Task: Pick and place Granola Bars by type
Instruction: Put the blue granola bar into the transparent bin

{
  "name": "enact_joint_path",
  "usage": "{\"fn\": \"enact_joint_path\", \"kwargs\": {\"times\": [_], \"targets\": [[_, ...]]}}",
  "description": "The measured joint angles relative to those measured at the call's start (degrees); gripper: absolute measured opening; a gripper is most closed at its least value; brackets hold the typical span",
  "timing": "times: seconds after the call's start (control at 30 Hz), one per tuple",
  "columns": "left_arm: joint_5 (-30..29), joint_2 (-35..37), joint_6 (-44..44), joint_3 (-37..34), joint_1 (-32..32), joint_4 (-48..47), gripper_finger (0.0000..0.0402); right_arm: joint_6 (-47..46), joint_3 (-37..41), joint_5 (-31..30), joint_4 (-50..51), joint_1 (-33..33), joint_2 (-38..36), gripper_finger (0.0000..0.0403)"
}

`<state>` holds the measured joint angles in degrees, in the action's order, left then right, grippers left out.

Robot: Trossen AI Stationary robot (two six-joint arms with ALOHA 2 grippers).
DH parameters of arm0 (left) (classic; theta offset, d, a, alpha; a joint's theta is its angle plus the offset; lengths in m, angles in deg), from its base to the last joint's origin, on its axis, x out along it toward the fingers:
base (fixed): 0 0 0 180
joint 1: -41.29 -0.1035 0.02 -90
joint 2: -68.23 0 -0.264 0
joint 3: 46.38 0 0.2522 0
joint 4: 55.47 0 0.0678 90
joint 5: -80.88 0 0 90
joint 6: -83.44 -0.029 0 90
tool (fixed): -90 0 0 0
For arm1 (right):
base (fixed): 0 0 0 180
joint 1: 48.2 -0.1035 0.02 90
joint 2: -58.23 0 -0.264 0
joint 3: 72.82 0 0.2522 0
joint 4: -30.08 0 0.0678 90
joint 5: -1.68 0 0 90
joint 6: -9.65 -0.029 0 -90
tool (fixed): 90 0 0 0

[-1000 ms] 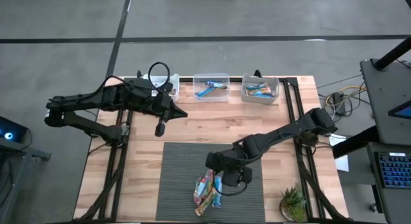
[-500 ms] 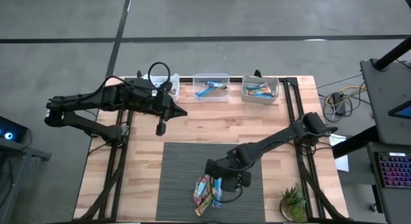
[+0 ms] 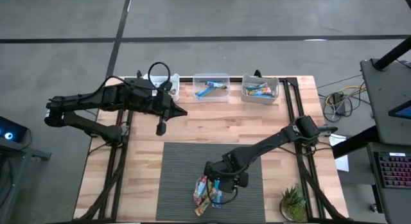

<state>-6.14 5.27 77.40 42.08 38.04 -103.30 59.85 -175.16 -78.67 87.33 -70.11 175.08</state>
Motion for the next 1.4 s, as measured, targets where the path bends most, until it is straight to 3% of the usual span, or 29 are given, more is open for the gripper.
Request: {"fn": "enact_joint_path", "kwargs": {"times": [0.63,1.4], "targets": [[-1.20,0.00,0.04,0.00,0.02,-0.09,0.0000,5.94,0.13,-0.63,-2.52,-0.26,0.00,0.0217],[-1.85,0.00,0.15,0.00,0.01,-0.39,0.0000,2.94,2.19,-0.59,-4.99,-0.20,1.46,0.0217]]}}
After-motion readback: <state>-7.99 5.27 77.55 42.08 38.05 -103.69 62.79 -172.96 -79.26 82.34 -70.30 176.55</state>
